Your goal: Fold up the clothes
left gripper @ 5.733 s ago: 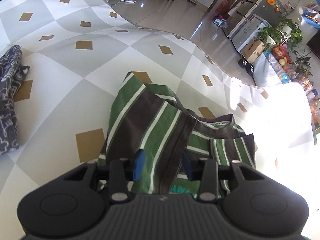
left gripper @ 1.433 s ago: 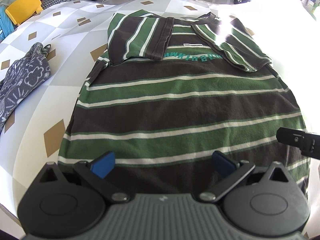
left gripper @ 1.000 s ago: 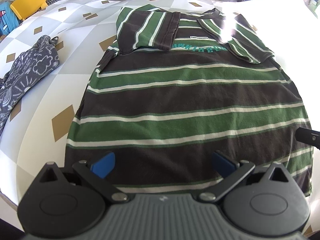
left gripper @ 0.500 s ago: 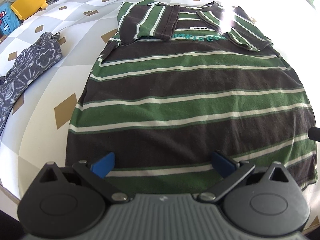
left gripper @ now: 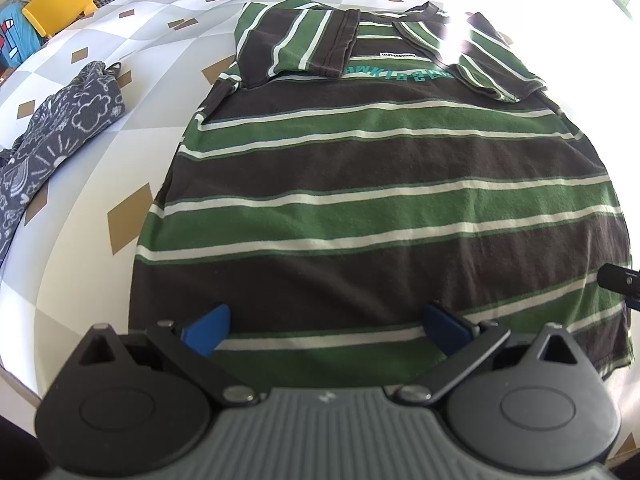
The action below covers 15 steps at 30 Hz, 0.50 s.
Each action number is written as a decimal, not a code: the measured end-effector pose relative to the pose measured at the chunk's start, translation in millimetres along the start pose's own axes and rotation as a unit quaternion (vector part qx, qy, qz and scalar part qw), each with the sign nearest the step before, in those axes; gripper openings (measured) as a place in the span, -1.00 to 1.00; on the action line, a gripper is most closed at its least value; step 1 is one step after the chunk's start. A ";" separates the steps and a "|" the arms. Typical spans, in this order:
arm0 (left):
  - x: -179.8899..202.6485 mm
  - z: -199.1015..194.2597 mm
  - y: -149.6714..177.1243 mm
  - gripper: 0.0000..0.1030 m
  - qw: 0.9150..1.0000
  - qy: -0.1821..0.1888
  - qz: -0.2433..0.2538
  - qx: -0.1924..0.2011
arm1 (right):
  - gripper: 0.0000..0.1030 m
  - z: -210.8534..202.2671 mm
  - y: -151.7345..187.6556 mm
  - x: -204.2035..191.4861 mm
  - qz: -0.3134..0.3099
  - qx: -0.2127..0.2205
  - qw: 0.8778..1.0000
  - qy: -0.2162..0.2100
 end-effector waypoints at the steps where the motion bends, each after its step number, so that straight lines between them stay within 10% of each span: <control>1: -0.1 0.0 0.0 1.00 1.000 0.000 0.000 0.000 | 0.01 -1.0 -0.2 -1.5 -0.003 0.003 1.000 -0.002; 9: -0.3 -0.5 -0.2 1.00 1.000 0.003 -0.002 -0.002 | -0.87 -9.4 -1.5 -13.9 -0.027 0.029 0.999 -0.015; 15: -8.8 -3.5 -3.5 1.00 1.000 0.008 -0.028 0.001 | -0.90 -19.7 -2.7 -26.3 -0.047 0.052 0.997 -0.033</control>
Point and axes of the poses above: each gripper's, at about its wrist camera, not at the fingertips, and z roughly the way its jaws point, x to its right, y to its underside, the point moved 6 cm from there along z, roughly the way its jaws point, and after that the axes turned 13 degrees about -x, right-handed, at the moved point
